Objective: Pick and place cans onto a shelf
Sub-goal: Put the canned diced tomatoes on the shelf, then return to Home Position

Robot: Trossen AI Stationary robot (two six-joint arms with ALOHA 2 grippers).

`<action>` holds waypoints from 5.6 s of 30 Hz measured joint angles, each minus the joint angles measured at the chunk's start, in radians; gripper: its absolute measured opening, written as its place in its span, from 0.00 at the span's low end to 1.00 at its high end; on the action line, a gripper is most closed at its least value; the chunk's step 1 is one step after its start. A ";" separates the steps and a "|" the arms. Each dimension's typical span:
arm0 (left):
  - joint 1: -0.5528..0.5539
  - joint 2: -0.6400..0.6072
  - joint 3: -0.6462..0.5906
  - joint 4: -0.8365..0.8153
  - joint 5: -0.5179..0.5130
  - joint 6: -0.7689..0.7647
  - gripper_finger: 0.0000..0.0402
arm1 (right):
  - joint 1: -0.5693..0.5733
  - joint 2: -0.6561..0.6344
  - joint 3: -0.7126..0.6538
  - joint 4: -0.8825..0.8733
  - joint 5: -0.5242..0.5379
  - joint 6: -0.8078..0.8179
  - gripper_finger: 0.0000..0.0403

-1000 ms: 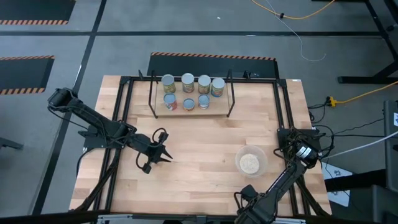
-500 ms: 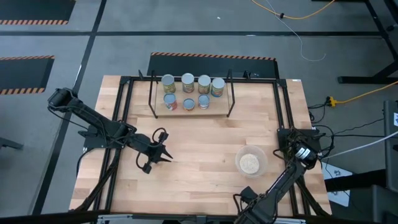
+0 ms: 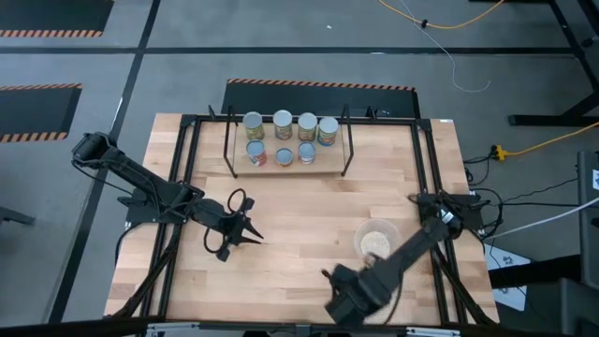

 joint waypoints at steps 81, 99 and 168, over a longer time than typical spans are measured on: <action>0.000 0.000 0.000 0.001 -0.128 -0.157 0.15 | -1.044 -0.059 -0.272 0.193 0.209 -1.850 0.03; 0.000 0.000 0.000 0.001 -0.128 -0.149 0.15 | -1.044 -0.057 -0.273 0.220 0.208 -2.021 0.09; 0.184 -0.488 0.016 -0.087 -0.250 0.082 0.15 | -0.643 -0.659 -0.188 0.093 0.178 -1.417 0.15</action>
